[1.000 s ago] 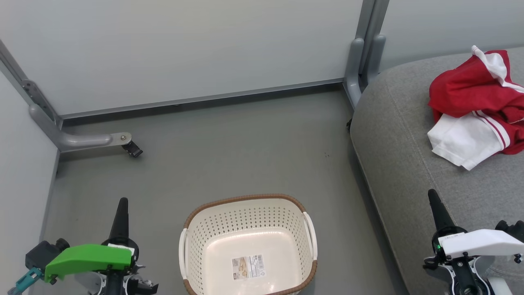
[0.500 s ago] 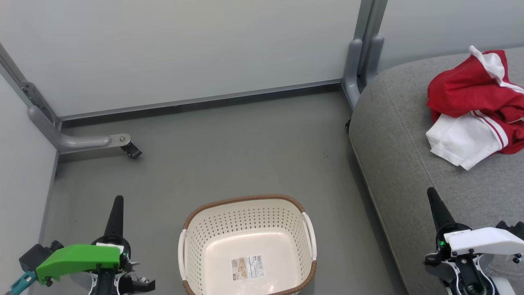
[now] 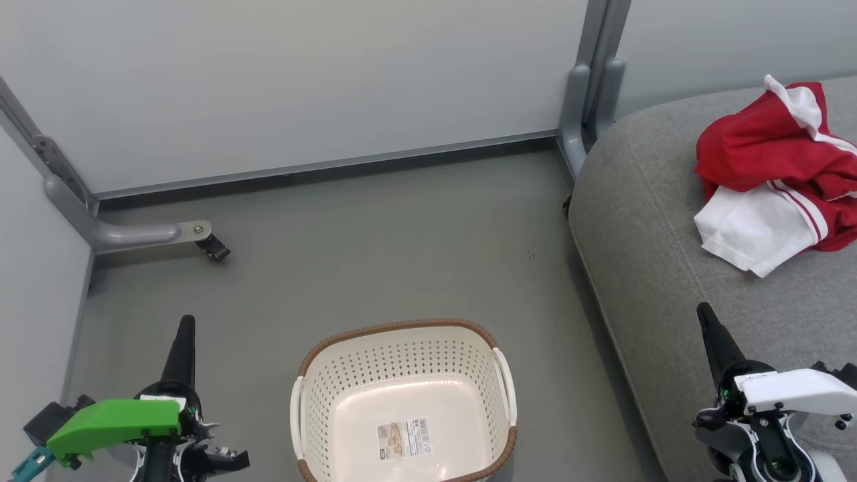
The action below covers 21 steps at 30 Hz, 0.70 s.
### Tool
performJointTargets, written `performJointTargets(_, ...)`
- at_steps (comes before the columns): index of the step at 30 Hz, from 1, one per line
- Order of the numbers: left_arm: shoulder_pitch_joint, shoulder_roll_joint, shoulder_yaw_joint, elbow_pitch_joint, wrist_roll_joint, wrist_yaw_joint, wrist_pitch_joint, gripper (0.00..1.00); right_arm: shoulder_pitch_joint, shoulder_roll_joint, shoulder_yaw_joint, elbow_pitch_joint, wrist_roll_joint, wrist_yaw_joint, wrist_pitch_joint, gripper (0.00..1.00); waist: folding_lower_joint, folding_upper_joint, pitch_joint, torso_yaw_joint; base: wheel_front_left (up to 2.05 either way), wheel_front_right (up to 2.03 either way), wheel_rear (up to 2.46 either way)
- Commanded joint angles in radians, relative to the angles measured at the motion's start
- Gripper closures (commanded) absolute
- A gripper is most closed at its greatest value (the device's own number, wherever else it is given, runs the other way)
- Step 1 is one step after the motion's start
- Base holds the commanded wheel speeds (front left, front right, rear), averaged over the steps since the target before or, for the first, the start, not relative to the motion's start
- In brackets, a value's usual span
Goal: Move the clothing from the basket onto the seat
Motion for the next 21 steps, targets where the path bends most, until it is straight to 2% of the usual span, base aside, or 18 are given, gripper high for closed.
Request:
performJointTargets(1, -0.019, 0.001, 0.006, -0.009, -0.025, -0.007, 0.006, 1.0, -0.014, -0.006, -0.003, 0.001, 0.022, 0.0, 0.006, 1.0, 0.0, 0.0, 0.0, 0.0, 0.0, 0.0, 0.0)
performJointTargets(21, -0.018, 0.001, 0.031, -0.019, -0.154, -0.009, 0.041, 1.0, -0.022, -0.008, -0.008, 0.009, 0.155, 0.0, 0.042, 1.0, 0.0, 0.0, -0.004, -0.006, 0.0, 0.0, 0.0)
